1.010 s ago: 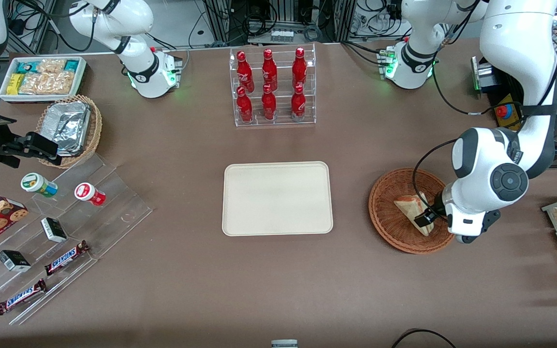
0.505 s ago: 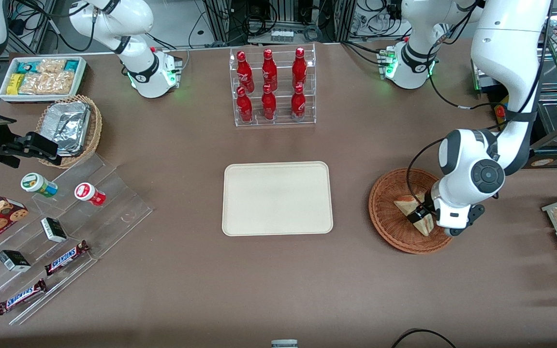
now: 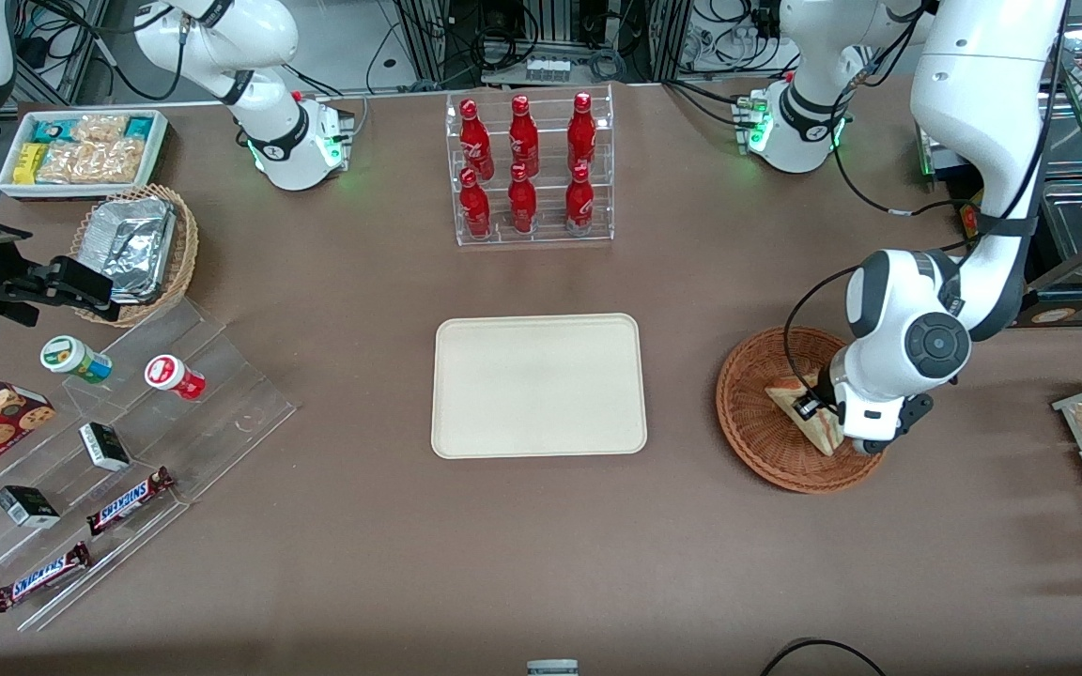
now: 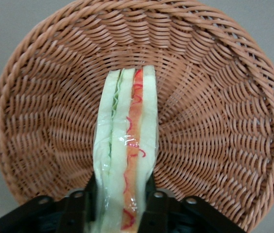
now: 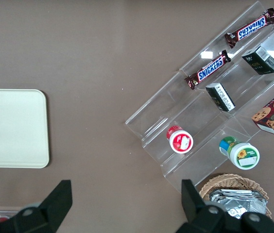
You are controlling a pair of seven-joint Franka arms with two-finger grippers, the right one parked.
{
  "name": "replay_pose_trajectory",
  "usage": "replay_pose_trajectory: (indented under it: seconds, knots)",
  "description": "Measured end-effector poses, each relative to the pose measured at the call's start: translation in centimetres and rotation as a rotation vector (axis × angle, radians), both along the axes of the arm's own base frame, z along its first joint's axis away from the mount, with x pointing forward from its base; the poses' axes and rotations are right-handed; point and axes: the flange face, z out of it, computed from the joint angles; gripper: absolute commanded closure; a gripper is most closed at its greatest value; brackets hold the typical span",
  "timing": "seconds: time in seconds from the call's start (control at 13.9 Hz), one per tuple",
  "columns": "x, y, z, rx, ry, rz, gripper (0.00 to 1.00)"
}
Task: Place sandwich from basket to tray
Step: 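Lift the sandwich out of the basket and carry it toward the tray, then lower the sandwich onto the cream tray and open the left gripper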
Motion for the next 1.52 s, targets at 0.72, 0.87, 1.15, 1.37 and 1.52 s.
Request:
replay_pose_trajectory:
  seconds: [0.72,0.87,1.15,1.37,1.52]
  knots:
    - [0.1,-12.0,18.1,-0.044,0.036,-0.248,1.0]
    - [-1.3,-17.2,16.5,-0.042,0.036,-0.355,1.0]
    - [-3.4,-26.4,10.8,-0.052,0.036,-0.537,1.0]
    - [-4.7,-32.5,6.6,-0.029,0.047,-0.604,1.0]
    - [-5.4,-35.1,4.4,-0.044,0.037,-0.631,1.0]
